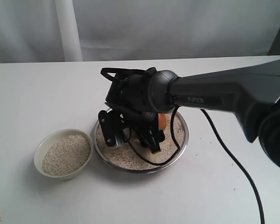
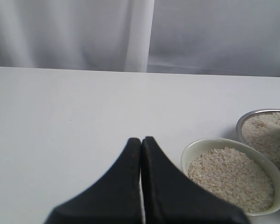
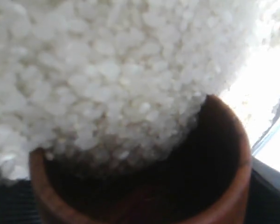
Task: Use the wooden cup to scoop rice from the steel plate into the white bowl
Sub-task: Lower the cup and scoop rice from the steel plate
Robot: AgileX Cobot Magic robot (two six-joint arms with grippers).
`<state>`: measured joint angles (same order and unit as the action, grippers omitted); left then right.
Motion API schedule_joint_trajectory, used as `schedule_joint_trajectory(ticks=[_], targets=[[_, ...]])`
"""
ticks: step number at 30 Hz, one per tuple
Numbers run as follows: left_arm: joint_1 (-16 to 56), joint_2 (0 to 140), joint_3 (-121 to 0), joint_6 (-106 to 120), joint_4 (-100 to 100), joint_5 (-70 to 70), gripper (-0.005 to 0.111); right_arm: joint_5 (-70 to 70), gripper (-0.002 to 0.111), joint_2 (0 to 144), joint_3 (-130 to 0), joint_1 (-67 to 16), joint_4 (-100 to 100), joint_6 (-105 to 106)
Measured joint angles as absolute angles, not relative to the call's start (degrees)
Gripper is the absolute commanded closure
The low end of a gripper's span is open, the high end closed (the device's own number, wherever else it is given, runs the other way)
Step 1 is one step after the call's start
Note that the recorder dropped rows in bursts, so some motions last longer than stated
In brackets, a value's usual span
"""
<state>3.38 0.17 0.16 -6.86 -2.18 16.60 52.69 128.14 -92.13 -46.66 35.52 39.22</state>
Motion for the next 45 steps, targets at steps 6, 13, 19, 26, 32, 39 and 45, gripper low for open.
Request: schedule_joint_trajectory(ticks=[6, 13, 19, 26, 32, 39, 45], targets=[[3.4, 0.2, 0.2, -6.9, -2.2, 16.6, 0.107, 49.7, 0.108, 127.8, -92.1, -46.7, 31.2, 39.6], [3.4, 0.2, 0.2, -6.9, -2.2, 16.6, 0.107, 48.1, 0.108, 127.6, -92.1, -46.6, 27.7, 39.6], [3.4, 0.2, 0.2, -6.9, -2.2, 16.6, 0.107, 47.1, 0.108, 127.3, -92.1, -45.8, 23.9, 39.6], [3.4, 0.2, 0.2, -6.9, -2.2, 16.6, 0.107, 45.6, 0.108, 126.3, -92.0, -44.6, 17.0, 39.2], [3.4, 0.2, 0.2, -6.9, -2.2, 16.6, 0.107, 44.0, 0.108, 126.0, -92.0, -43.7, 13.5, 37.1], [3.4, 0.2, 0.2, -6.9, -2.2, 16.6, 0.107, 41.8, 0.108, 125.8, -91.1, -42.5, 12.8, 34.6], [3.4, 0.2, 0.2, -6.9, -2.2, 16.6, 0.107, 32.3, 0.108, 122.8, -84.4, -41.0, 10.4, 33.6]])
